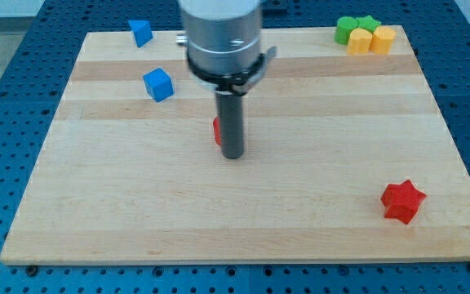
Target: Push the red circle into the red star
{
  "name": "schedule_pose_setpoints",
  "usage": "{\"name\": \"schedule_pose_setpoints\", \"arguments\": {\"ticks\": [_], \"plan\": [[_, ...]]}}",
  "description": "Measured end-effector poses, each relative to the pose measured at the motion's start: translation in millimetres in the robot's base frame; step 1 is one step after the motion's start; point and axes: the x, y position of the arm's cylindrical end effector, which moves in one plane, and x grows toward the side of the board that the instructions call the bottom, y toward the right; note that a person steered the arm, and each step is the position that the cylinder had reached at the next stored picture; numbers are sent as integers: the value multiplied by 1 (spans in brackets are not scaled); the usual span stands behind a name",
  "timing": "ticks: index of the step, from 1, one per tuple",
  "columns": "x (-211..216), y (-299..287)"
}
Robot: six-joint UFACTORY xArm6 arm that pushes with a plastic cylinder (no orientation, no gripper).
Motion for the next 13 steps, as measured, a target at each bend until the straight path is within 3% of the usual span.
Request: {"name": "schedule_pose_setpoints", "arguments": {"ticks": [2,3,4,6,8,13], "plan": [[-1,-89],[-40,-96],[-52,-54],[12,126],[52,202],[29,119]]}}
